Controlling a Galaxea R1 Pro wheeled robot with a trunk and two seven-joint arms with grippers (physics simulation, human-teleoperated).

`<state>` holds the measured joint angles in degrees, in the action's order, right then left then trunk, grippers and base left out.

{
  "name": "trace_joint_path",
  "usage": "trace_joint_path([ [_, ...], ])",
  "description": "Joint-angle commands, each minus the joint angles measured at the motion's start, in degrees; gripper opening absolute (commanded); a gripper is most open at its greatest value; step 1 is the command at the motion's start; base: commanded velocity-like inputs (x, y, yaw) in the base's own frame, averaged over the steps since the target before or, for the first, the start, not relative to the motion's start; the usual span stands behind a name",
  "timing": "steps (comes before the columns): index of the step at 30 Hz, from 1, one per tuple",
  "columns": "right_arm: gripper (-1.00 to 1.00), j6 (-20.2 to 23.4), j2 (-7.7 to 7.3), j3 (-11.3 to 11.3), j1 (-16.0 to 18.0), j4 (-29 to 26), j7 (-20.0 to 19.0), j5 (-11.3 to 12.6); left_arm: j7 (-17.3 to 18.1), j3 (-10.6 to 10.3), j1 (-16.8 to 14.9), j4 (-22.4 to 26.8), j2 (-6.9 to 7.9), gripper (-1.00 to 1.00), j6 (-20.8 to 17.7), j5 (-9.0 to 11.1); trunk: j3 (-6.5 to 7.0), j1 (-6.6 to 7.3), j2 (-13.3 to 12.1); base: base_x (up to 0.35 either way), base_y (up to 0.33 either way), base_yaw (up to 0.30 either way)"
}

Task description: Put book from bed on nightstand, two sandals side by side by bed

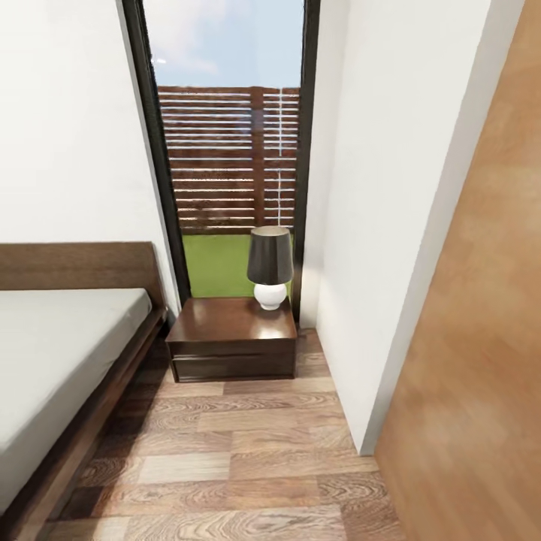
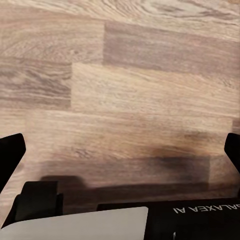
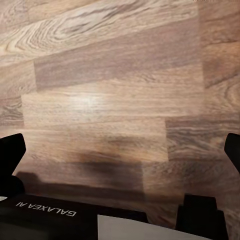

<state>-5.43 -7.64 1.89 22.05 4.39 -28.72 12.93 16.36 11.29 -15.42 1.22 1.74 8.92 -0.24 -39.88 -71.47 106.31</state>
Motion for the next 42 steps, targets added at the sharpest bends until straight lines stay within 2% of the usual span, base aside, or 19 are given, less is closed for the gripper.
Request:
trace_joint_path([
  [1,1.00,-0.37,0.00,0.22,0.10,0.27,-0.32,0.45,0.25,0.31,-0.05,-0.08,0.01,1.00,0.13,-0.03,-0.05,0.00,0.03,0.060,0.000,0.044],
  [26,1.00,-0.37,0.00,0.22,0.10,0.27,-0.33,0.43,0.25,0.31,-0.05,-0.08,0.01,1.00,0.13,-0.03,-0.05,0.00,0.03,0.204,0.000,0.010],
  [42,1.00,-0.37,0.00,0.22,0.10,0.27,-0.34,0.43,0.25,0.31,-0.05,-0.09,0.01,1.00,0.13,-0.03,-0.05,0.00,0.03,0.010,0.000,0.265],
])
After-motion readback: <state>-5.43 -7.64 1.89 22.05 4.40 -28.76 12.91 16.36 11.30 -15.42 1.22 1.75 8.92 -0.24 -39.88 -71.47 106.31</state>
